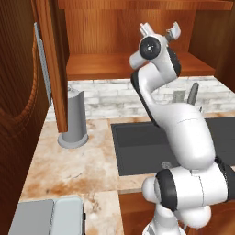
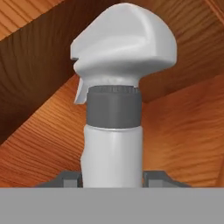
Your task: Grab the spray bottle from the cabinet, then place it next to the cutting board for sanitizing. Then grab the dish brush from the countertop next to the sink and place it next to the cutting board.
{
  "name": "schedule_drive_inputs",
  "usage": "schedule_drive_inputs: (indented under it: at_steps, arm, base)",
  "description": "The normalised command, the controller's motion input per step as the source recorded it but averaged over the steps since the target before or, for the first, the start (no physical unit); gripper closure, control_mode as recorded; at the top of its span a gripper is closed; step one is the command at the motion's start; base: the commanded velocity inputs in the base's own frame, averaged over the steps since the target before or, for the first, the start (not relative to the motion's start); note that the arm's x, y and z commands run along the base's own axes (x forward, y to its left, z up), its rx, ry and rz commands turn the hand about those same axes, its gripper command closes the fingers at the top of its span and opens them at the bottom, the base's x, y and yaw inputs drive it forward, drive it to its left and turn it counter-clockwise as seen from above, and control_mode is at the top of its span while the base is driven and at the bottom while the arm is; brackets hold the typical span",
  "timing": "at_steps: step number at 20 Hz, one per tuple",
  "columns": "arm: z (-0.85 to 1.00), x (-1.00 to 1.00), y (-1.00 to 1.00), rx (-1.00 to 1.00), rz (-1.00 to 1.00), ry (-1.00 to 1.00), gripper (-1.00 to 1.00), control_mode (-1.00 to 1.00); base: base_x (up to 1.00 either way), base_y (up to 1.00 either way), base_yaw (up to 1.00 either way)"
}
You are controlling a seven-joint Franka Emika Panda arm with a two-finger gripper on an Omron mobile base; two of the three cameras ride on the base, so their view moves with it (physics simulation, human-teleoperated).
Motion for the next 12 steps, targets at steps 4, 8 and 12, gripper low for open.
schedule_drive_inputs:
  at_steps: [4, 8, 12]
  arm:
    - [0.62, -1.0, -0.14, 0.0, 0.0, 0.07, 1.0, -1.0]
    - [0.17, -1.0, -0.48, 0.0, 0.01, 0.21, 1.0, -1.0]
    - [-0.71, -1.0, -0.18, -0.11, 0.08, 0.19, 1.0, -1.0]
  base:
    - [0.0, 0.0, 0.0]
    - [0.0, 0.0, 0.0]
    - [0.0, 0.0, 0.0]
